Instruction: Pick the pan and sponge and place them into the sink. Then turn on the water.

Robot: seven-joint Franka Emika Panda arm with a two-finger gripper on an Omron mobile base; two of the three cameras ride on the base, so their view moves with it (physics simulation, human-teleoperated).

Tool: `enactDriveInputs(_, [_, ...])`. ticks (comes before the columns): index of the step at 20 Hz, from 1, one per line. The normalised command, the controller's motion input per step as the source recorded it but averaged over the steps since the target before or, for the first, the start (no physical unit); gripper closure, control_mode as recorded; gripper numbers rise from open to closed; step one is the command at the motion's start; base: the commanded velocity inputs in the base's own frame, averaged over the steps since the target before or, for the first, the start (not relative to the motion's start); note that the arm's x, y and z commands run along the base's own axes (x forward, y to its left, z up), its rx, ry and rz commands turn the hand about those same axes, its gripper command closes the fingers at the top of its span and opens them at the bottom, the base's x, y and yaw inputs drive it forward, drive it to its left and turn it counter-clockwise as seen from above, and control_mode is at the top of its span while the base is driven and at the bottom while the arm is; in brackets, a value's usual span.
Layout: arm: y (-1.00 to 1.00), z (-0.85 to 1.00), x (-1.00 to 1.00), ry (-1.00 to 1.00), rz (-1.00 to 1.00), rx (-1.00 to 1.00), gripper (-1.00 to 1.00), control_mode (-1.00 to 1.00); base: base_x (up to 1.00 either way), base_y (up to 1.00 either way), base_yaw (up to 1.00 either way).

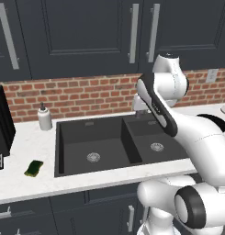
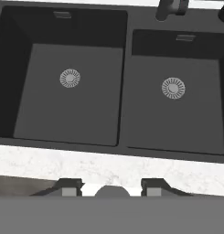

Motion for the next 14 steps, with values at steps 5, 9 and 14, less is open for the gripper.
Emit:
enactDriveInputs(5, [0.38, 0.0, -0.1, 0.0, 0.0, 0.01, -1.0, -1.0, 0.0, 0.0, 0.0])
enactDriveInputs(9, [0.98, 0.0, -0.29, 0.01, 0.0, 0.0, -1.0, -1.0, 0.0, 0.0, 0.0])
enactDriveInputs(14, [1.0, 0.0, -0.25, 0.04, 0.0, 0.0, -1.0, -1.0, 0.0, 0.0, 0.0])
